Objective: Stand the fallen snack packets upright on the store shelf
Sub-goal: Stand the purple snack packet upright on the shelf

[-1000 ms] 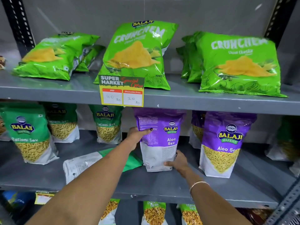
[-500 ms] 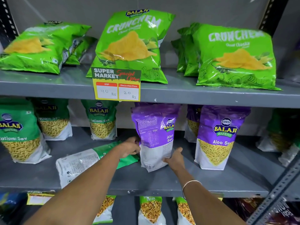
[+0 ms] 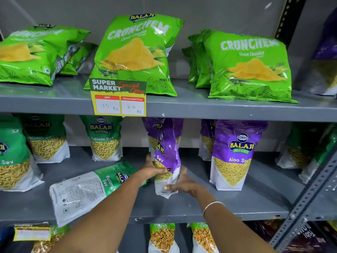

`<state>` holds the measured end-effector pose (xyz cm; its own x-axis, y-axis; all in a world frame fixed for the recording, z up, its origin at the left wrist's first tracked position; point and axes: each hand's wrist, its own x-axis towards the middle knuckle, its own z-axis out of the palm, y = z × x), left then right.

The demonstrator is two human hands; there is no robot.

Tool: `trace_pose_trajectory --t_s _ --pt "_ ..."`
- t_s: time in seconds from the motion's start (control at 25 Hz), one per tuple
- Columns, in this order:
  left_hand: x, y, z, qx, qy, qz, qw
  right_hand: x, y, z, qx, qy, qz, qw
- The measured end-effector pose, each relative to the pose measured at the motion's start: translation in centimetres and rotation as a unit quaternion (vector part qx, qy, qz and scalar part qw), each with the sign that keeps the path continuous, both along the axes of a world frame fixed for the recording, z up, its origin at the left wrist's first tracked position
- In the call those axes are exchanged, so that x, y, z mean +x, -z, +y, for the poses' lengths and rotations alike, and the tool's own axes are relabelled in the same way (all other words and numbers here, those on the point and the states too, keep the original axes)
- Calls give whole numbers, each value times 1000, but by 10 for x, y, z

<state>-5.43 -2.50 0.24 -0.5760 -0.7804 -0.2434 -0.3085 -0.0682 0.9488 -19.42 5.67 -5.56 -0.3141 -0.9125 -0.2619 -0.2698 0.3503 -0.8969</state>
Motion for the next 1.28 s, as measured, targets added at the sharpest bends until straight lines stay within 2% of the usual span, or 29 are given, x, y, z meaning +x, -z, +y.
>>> trace_pose_trajectory --t_s 0.08,0.24,0.44,0.56,0.76,0.84,0.88,0.92,1.0,1.08,1.16,1.2,1.28 --pt "-1 5 -4 -6 -15 -16 1000 -2 -7 5 -24 20 19 999" --pt "8 2 -8 -53 -19 -111 992 -25 -14 5 -39 2 79 996" --pt "5 1 -10 -31 -64 -52 996 -39 -20 -2 -71 89 24 993" --pt "4 2 -7 -35 -81 -41 995 -39 -27 -1 -84 27 -56 994" --pt "3 3 -2 -41 -113 -65 991 -43 -26 -6 -105 13 -50 993" --pt "10 0 -2 -55 -89 -88 991 -47 -31 -7 -34 -13 26 999" --pt "17 -1 -4 -68 -80 -106 989 -47 -40 -4 34 -42 90 994" --pt "28 -2 -7 -84 -76 -134 985 -46 -50 -1 123 -71 137 980" --pt "60 -6 -20 -134 -74 -205 967 -37 -65 -1 290 -107 163 937" --pt "101 -8 -43 -156 -80 -260 950 -10 -74 -11 382 -156 149 899" --pt "147 -8 -73 -155 -67 -295 941 30 -71 -29 426 -189 147 872" --pt "167 -8 -88 -150 -64 -301 940 53 -66 -38 419 -180 132 880" --pt "205 -11 -107 -147 -43 -320 935 96 -48 -51 356 -96 43 929"
